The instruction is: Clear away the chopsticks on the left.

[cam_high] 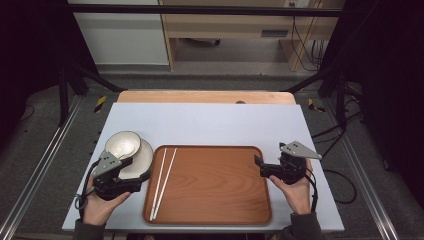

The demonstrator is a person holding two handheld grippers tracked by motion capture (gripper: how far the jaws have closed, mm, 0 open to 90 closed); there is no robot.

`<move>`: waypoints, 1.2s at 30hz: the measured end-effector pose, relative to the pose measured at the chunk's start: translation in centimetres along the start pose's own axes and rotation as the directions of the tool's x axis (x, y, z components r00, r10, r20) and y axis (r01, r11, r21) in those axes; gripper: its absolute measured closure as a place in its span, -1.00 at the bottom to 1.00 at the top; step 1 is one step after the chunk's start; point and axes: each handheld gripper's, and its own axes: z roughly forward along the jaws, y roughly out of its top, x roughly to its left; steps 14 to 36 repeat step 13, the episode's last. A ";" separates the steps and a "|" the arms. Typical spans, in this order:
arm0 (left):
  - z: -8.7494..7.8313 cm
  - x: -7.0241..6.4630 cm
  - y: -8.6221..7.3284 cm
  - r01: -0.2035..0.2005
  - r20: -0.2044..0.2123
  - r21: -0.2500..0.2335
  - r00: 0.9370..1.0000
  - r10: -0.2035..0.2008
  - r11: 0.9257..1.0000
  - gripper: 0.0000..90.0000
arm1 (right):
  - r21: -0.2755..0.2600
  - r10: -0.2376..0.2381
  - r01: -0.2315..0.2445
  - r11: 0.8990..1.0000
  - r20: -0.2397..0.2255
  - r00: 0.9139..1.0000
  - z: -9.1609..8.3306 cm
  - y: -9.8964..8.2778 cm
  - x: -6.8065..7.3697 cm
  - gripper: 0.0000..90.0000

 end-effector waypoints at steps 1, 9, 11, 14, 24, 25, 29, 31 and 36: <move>0.1 0.2 -0.3 0.001 -0.003 0.004 1.000 -0.001 1.000 -0.59 | 0.002 0.000 0.000 1.000 -0.002 1.000 0.1 0.0 0.0 -0.90; 0.6 0.9 -1.2 -0.007 -0.029 0.034 1.000 0.008 0.999 -0.60 | 0.023 -0.001 0.001 1.000 -0.004 1.000 0.6 -0.4 -0.1 -0.90; 0.5 1.1 -1.2 -0.007 -0.029 0.033 1.000 0.008 0.999 -0.60 | 0.025 0.002 -0.002 1.000 -0.005 1.000 0.6 -0.4 -0.1 -0.90; 0.3 1.2 -1.2 -0.007 -0.031 0.027 0.999 0.007 1.000 -0.60 | 0.023 0.000 0.000 1.000 -0.003 1.000 0.6 -0.4 -0.2 -0.90; 0.3 1.2 -1.2 -0.007 -0.031 0.027 0.999 0.007 1.000 -0.60 | 0.023 0.000 0.000 1.000 -0.003 1.000 0.6 -0.4 -0.2 -0.90; 0.3 1.2 -1.2 -0.007 -0.031 0.027 0.999 0.007 1.000 -0.60 | 0.023 0.000 0.000 1.000 -0.003 1.000 0.6 -0.4 -0.2 -0.90; 0.3 1.2 -1.2 -0.007 -0.031 0.027 0.999 0.007 1.000 -0.60 | 0.023 0.000 0.000 1.000 -0.003 1.000 0.6 -0.4 -0.2 -0.90; 0.3 1.2 -1.2 -0.007 -0.031 0.027 0.999 0.007 1.000 -0.60 | 0.023 0.000 0.000 1.000 -0.003 1.000 0.6 -0.4 -0.2 -0.90; 0.3 1.2 -1.2 -0.007 -0.031 0.027 0.999 0.007 1.000 -0.60 | 0.023 0.000 0.000 1.000 -0.003 1.000 0.6 -0.4 -0.2 -0.90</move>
